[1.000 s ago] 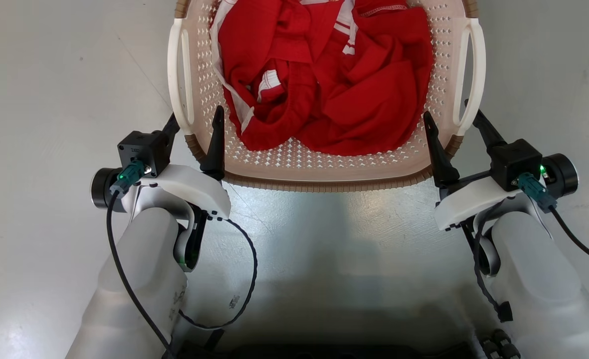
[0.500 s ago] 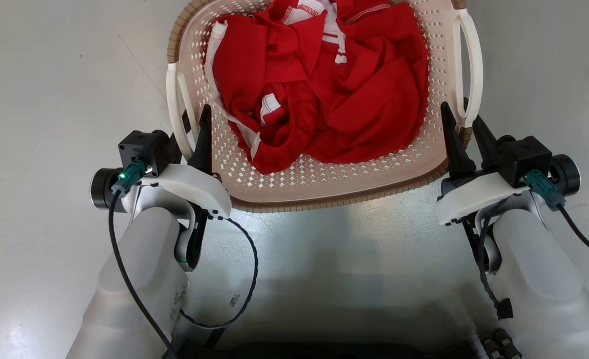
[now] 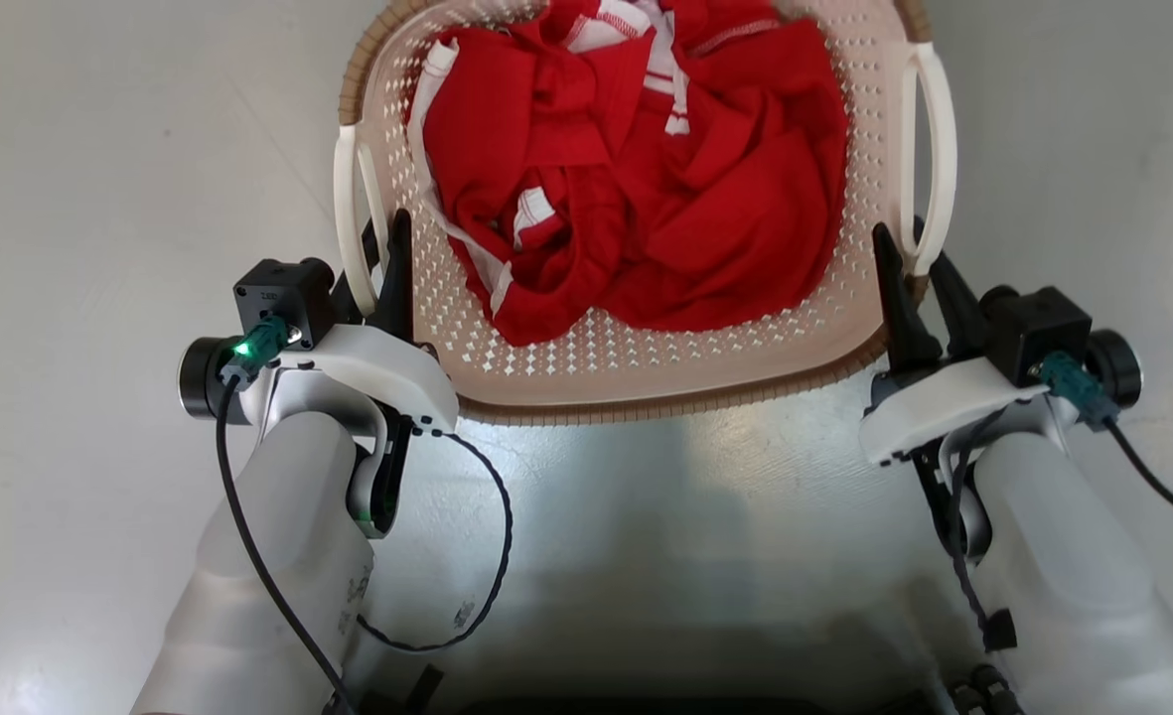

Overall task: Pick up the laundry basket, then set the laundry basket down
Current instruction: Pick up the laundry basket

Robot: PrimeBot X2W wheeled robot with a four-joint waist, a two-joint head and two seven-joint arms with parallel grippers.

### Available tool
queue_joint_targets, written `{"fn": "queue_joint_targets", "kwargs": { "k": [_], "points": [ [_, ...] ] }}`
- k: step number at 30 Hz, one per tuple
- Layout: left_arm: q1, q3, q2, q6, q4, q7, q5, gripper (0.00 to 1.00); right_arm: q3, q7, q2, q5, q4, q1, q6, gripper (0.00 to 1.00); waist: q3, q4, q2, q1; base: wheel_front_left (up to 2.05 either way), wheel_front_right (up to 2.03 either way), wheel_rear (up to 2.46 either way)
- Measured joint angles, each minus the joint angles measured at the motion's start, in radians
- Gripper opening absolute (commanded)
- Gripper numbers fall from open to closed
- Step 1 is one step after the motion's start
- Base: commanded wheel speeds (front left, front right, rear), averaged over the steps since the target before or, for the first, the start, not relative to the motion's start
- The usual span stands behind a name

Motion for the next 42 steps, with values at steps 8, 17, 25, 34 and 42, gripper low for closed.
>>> {"fn": "queue_joint_targets", "kwargs": {
  "k": [8, 17, 25, 34, 42],
  "points": [
    [0.001, -0.002, 0.000, -0.001, 0.061, 0.000, 0.004, 0.11, 0.048, 0.000, 0.000, 0.053, 0.020, 0.032, -0.002, 0.00, -0.059, -0.022, 0.0000, 0.0000, 0.00, 0.00, 0.00],
    [0.017, -0.015, 0.001, -0.018, 0.183, 0.000, 0.026, 0.09, 0.132, 0.000, 0.000, 0.148, 0.087, 0.081, -0.005, 0.00, -0.172, -0.054, 0.0000, 0.0000, 0.00, 0.00, 0.00],
    [0.065, -0.046, -0.007, -0.036, 0.322, 0.001, 0.030, 0.00, 0.212, 0.001, 0.012, 0.229, 0.188, 0.137, -0.005, 0.00, -0.317, -0.085, 0.0000, 0.0000, 0.00, 0.00, 0.00],
    [0.153, -0.111, -0.022, -0.058, 0.468, 0.010, 0.009, 0.00, 0.287, 0.001, 0.031, 0.338, 0.291, 0.242, 0.000, 0.00, -0.541, -0.121, 0.0000, 0.0000, 0.00, 0.00, 0.00],
    [0.231, -0.162, -0.026, -0.067, 0.516, 0.044, -0.040, 0.00, 0.358, 0.002, 0.042, 0.410, 0.362, 0.303, 0.001, 0.00, -0.701, -0.140, 0.0002, 0.0000, 0.00, 0.00, 0.00]
  ]
}}
